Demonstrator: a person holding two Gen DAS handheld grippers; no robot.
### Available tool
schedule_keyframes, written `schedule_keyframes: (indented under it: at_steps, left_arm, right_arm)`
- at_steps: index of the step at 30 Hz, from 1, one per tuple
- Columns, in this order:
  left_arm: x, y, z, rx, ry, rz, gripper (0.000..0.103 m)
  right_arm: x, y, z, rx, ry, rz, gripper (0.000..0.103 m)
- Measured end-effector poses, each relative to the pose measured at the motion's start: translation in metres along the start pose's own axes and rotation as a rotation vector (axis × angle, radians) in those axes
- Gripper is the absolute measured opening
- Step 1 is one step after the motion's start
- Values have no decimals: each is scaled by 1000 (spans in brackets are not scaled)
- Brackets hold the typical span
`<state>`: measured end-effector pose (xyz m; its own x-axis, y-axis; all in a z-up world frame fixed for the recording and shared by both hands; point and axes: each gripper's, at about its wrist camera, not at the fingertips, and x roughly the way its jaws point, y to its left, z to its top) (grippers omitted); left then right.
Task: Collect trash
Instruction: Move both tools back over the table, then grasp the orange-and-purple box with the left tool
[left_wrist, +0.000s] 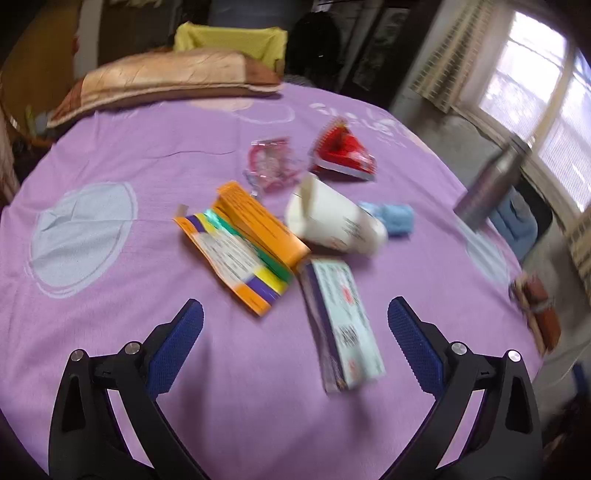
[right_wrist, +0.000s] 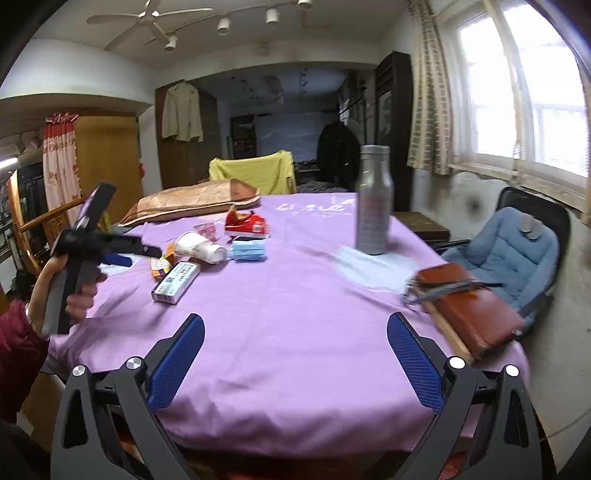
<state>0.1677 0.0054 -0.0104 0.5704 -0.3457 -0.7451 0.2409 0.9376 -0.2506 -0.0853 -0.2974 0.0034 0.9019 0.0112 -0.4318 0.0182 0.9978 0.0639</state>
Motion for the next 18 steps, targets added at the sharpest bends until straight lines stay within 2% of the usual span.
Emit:
schedule_keyframes:
  at_steps: [3,7,13,15,18]
  left_arm:
    - [21,17,24,-72,37,-49,96]
    - [41,26,39,-82,53,-32,96]
    - [66,36,42,-28,77,52,97]
    - [66,48,40,-13,92,106,97]
    - [57,76,41,-50,53,146,96]
  right_arm:
    - [19,12,7,-2,22,21,97]
    - [37,21,16,-12,45,46,97]
    - [58,29,26,-15,69,64,97]
    - [69,35,32,-14,82,78,97]
    - [86,47,43,-32,102,116,97]
